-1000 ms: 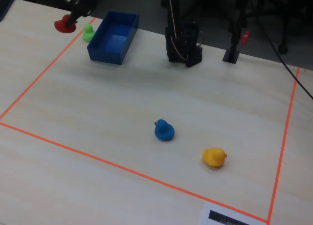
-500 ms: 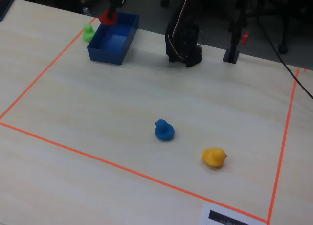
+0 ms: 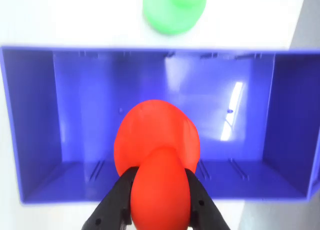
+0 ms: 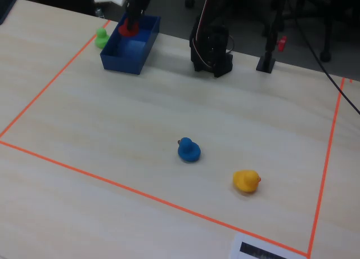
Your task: Grasp red duck and put it into box.
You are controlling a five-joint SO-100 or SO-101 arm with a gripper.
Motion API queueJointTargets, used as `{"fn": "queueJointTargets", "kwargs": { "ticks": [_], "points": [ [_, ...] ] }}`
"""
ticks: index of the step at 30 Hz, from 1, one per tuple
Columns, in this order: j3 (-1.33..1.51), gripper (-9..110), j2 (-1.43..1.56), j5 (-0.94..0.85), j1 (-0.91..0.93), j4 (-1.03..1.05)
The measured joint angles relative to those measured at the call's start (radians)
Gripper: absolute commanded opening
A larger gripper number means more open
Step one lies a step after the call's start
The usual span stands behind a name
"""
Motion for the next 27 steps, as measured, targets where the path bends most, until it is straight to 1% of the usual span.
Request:
{"fn": "queueJointTargets", "kwargs": {
  "ticks": [7, 16, 21, 25, 27],
  "points": [
    [0.041, 0, -0.038, -0.031, 0.0, -0.132],
    [0.183, 2, -0.038, -0.112, 0.046, -0.258],
    [0.216, 5, -0.038, -0.124, 0.052, -0.287],
    [0.218, 11, -0.038, -0.115, 0.052, -0.29],
    [0.218, 12, -0.035, -0.103, 0.052, -0.29]
  ]
}}
